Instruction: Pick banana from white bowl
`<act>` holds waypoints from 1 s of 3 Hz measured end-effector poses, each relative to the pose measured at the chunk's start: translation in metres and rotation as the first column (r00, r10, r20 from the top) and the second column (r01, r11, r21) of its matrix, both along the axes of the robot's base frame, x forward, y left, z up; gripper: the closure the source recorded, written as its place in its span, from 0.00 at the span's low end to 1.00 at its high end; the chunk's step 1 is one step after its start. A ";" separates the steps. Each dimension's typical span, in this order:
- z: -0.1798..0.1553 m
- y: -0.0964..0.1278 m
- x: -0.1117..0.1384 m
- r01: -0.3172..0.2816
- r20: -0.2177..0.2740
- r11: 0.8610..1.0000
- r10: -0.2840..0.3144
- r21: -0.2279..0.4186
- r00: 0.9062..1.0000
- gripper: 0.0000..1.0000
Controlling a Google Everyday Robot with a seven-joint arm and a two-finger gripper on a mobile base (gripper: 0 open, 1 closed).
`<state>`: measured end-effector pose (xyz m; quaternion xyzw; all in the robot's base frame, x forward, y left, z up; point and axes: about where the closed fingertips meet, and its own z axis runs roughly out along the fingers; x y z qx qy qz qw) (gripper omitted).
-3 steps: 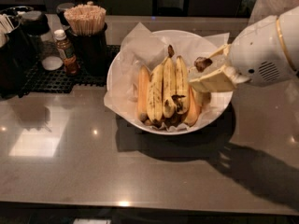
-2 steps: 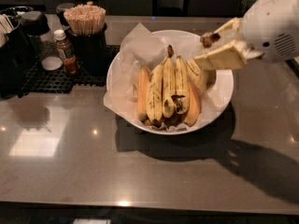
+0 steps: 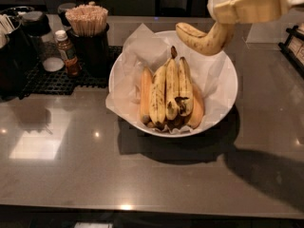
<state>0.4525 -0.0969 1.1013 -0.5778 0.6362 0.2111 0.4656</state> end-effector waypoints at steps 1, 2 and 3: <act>0.023 0.003 -0.029 -0.105 0.028 0.991 0.103 0.079 0.994 1.00; 0.023 0.003 -0.029 -0.105 0.029 0.991 0.103 0.079 0.994 1.00; 0.006 0.006 -0.027 -0.124 -0.004 0.984 0.126 0.131 0.992 1.00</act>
Offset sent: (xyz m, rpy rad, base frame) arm -0.0220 -0.0009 0.0172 0.0635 -0.0193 0.0829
